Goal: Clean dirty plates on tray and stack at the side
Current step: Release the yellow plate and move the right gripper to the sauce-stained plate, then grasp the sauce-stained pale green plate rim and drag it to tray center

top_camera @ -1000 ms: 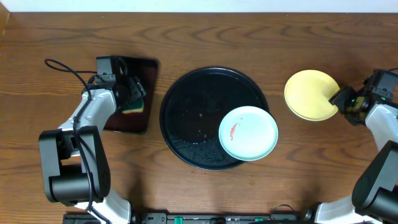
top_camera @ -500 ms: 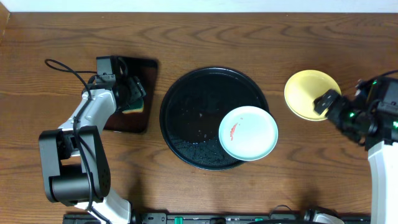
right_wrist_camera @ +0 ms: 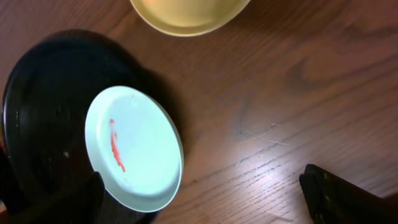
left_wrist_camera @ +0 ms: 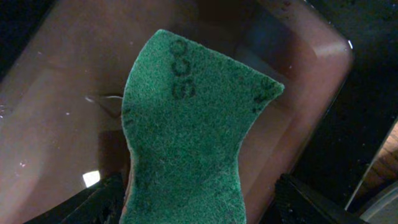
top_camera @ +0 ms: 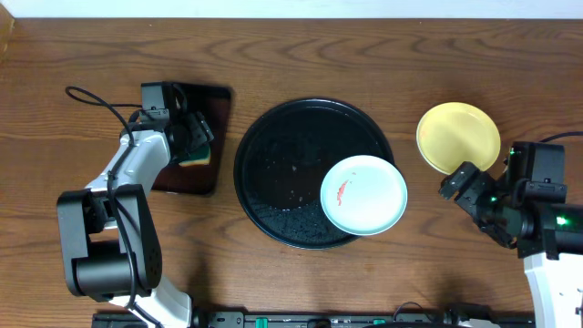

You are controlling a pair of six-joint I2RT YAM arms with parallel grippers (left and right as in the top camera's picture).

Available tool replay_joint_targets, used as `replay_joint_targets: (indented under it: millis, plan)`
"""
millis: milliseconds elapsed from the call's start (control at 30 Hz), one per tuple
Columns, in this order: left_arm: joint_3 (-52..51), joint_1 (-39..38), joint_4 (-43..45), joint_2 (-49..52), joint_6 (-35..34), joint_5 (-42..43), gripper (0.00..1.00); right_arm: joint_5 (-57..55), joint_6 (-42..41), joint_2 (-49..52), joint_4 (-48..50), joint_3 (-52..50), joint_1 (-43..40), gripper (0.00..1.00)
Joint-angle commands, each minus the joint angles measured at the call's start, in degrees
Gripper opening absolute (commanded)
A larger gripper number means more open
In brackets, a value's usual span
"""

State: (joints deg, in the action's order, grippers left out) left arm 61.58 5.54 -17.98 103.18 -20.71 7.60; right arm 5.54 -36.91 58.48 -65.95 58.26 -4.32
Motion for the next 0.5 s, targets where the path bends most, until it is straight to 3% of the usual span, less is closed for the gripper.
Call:
replay_joint_targets:
  millis: [0,300,400,467]
  plan:
    - [0.2,0.3,-0.1,-0.1,0.5,0.3,0.79,-0.6,-1.5,-0.1,0.8,-0.6,0.5,0.99]
    - [0.2,0.3,-0.1,-0.1,0.5,0.3,0.78,2.9,-8.2,0.0,0.9,-4.9,6.9,0.99]
    - [0.2,0.3,-0.1,-0.1,0.5,0.3,0.79,2.9,-12.4,0.1,5.5,-10.8,10.6,0.99]
    - [0.2,0.3,-0.1,-0.1,0.5,0.3,0.78,2.8,-12.3,0.8,13.9,-17.0,13.9,0.98]
